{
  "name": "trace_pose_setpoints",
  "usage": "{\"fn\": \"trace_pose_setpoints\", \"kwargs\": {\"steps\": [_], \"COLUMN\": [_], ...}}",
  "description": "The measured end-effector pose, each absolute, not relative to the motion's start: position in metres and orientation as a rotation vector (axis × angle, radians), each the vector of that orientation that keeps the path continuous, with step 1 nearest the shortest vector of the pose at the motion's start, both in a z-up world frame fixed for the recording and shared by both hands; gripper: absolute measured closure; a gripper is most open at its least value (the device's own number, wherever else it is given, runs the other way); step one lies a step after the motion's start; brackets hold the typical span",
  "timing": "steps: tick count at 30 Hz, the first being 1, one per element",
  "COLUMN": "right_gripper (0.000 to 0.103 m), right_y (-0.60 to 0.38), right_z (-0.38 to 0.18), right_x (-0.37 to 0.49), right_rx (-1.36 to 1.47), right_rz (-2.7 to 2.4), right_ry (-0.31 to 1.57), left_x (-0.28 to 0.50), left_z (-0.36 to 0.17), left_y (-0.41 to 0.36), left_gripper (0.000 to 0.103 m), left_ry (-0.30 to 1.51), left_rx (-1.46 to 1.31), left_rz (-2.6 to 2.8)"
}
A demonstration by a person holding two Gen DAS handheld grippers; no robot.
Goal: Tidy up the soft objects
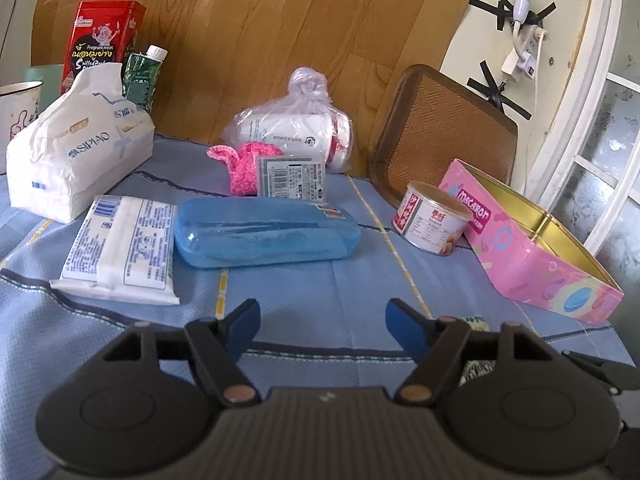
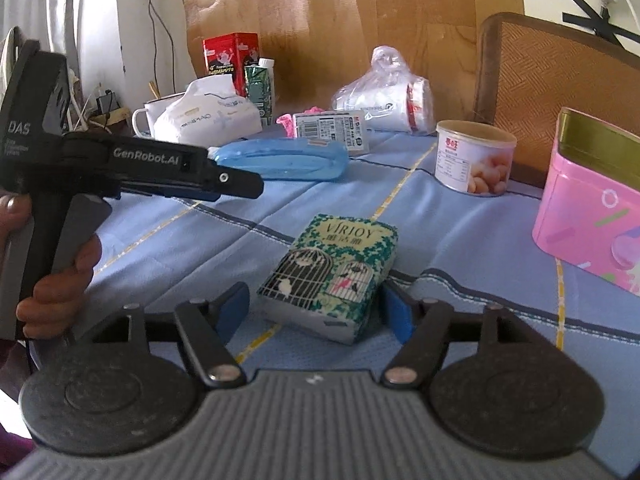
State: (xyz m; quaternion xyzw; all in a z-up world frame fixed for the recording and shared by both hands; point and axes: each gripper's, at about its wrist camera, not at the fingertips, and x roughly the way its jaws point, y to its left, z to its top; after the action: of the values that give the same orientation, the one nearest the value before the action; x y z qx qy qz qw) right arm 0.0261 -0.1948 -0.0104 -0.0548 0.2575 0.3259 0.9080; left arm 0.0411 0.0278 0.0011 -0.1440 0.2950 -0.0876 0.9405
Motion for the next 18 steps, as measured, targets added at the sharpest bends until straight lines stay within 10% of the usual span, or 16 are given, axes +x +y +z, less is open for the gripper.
{"fn": "trace_pose_setpoints", "kwargs": {"steps": [18], "right_gripper": [0.025], "right_y": [-0.1947], "right_z": [-0.0117], "right_x": [0.0246], "right_rx": [-0.119], "right_rz": [0.676], "right_ry": [0.528], "left_x": [0.0436], "left_z": [0.0003], "left_y": [0.0303], "left_gripper": [0.032], "left_ry": [0.614], "left_rx": [-0.309], "left_rz": [-0.204]}}
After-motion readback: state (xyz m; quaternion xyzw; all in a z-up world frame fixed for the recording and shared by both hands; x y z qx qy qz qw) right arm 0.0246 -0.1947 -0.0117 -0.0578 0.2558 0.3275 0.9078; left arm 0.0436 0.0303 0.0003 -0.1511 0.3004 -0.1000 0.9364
